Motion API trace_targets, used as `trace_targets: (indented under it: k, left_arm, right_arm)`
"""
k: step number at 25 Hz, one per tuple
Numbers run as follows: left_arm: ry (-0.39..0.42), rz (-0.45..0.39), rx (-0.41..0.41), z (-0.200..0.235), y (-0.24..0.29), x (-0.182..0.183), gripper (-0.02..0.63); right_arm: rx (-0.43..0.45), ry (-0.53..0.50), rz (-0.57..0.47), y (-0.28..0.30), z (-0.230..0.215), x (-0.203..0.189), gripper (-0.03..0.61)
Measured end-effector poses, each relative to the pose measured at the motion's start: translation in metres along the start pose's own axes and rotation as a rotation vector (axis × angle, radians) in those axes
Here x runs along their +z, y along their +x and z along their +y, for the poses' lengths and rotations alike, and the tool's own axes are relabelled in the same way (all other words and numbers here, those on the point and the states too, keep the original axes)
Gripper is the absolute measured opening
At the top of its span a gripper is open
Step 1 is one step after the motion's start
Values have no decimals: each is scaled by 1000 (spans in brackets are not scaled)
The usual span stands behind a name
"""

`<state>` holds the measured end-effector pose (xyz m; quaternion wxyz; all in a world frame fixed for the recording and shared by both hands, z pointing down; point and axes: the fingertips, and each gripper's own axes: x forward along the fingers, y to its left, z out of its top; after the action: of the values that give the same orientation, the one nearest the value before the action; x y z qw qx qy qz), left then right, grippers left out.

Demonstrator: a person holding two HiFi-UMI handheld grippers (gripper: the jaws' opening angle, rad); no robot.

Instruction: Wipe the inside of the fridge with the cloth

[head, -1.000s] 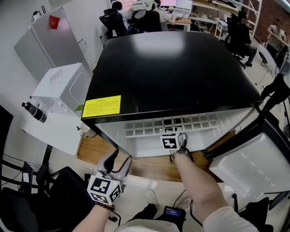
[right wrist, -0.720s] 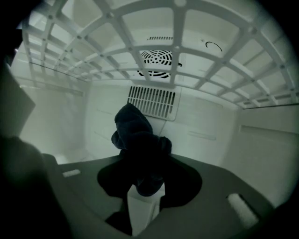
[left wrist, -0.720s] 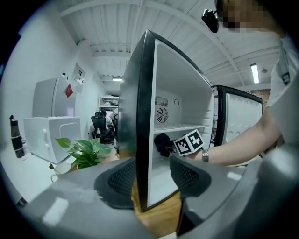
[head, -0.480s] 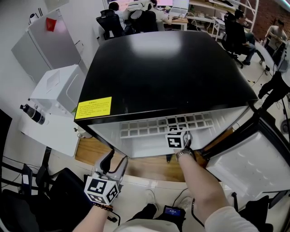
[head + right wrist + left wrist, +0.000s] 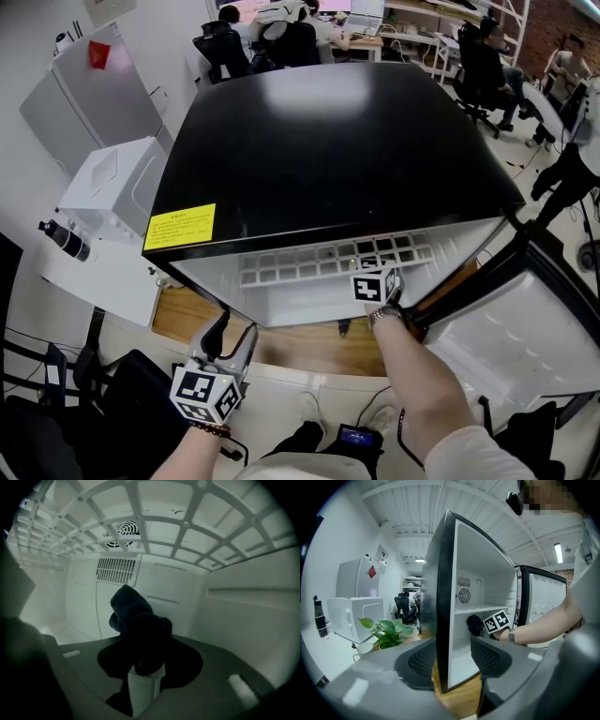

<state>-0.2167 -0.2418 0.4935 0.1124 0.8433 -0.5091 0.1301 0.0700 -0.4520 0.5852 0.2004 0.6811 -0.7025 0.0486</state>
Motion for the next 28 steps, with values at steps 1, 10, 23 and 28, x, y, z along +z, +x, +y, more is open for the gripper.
trace_targets:
  k: [1,10,23,28]
  left_arm:
    - [-2,-1,1,0,0,0,234]
    - [-4,1,3,0,1,0,233]
    - [-4,-6,-15,-1,1,0,235]
    - [-6,-11,-23,-1,1,0,235]
  right_arm:
    - [-7,5,4,0,-3,-1,137]
    - [-60,45,28,-2,-20,-4,137]
    - [-39,100,21,-20,-12,-8,137]
    - [80,57,-20,-40,35,8,138]
